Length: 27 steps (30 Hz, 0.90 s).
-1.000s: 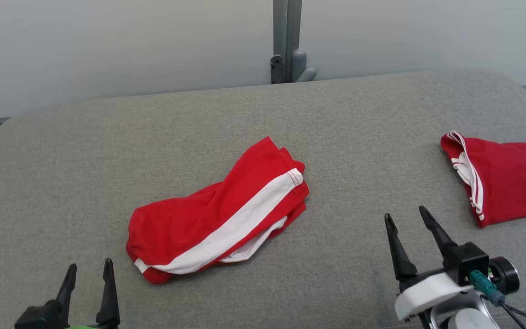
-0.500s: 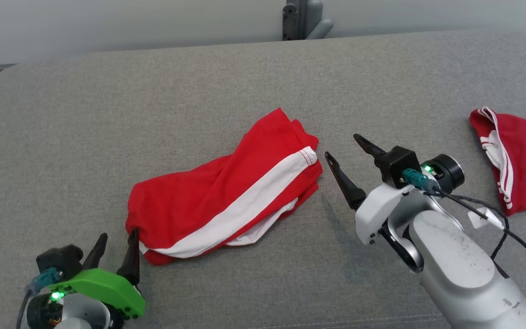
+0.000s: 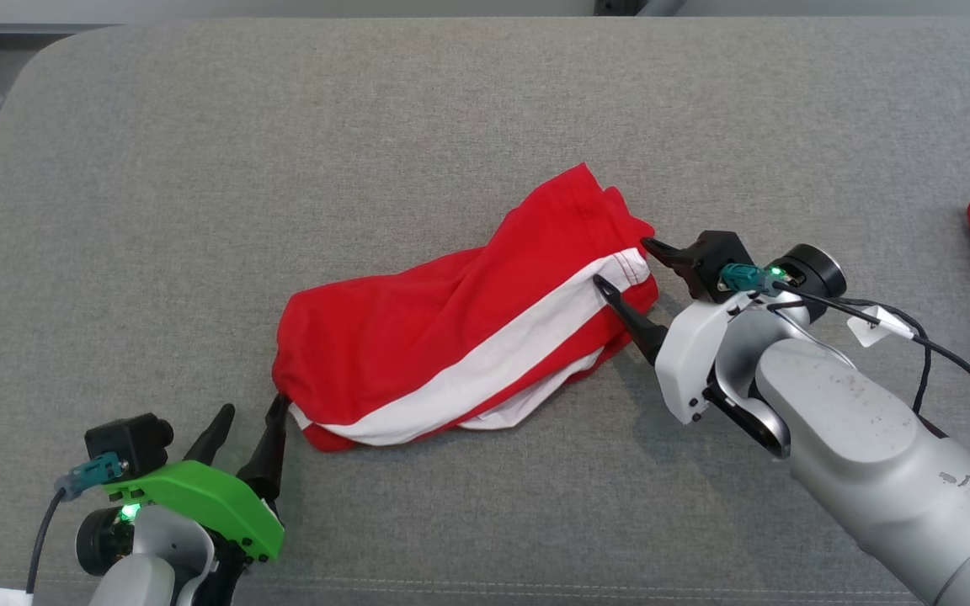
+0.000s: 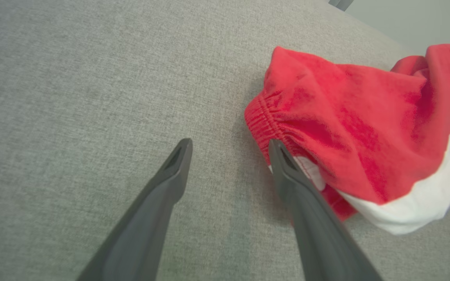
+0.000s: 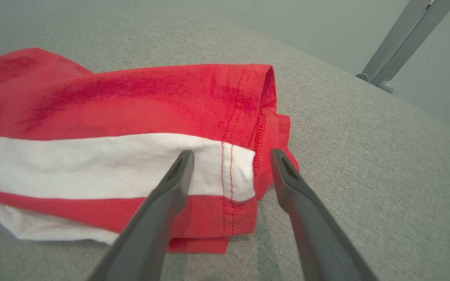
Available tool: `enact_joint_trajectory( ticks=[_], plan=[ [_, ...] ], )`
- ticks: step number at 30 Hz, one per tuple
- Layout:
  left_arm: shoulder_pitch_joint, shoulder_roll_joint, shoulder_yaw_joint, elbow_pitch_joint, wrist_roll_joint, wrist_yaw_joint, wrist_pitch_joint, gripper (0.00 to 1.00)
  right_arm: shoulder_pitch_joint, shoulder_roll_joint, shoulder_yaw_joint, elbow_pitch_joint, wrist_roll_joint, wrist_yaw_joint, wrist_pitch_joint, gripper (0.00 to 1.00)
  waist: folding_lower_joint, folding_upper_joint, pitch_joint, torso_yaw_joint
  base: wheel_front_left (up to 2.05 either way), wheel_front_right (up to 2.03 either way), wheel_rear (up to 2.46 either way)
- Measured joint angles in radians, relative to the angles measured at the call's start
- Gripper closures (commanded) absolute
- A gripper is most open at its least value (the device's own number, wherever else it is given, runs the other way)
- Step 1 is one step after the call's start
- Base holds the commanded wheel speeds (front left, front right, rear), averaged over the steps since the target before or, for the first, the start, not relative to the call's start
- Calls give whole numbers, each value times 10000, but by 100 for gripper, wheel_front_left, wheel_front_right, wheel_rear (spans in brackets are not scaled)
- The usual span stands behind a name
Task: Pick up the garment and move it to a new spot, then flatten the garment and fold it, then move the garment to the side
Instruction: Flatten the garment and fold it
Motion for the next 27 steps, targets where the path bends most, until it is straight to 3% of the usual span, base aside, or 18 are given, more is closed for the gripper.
enact_joint_trajectory(
  ticks=[8,19,27],
  plan=[
    [8,560,-947,-499,-1344,-2,752,0,-440,-140,886,403,775,0,-309,0,0,0,138,148,0,0,0],
    [135,1127,-1866,-991,-2955,-4,920,0,-713,-228,1726,742,1482,0,-704,0,0,0,14,7,0,0,0],
    [48,1296,-2205,-792,-3551,-4,669,0,-905,-274,2186,878,1804,0,-861,0,0,0,10,-30,0,0,0]
  ],
)
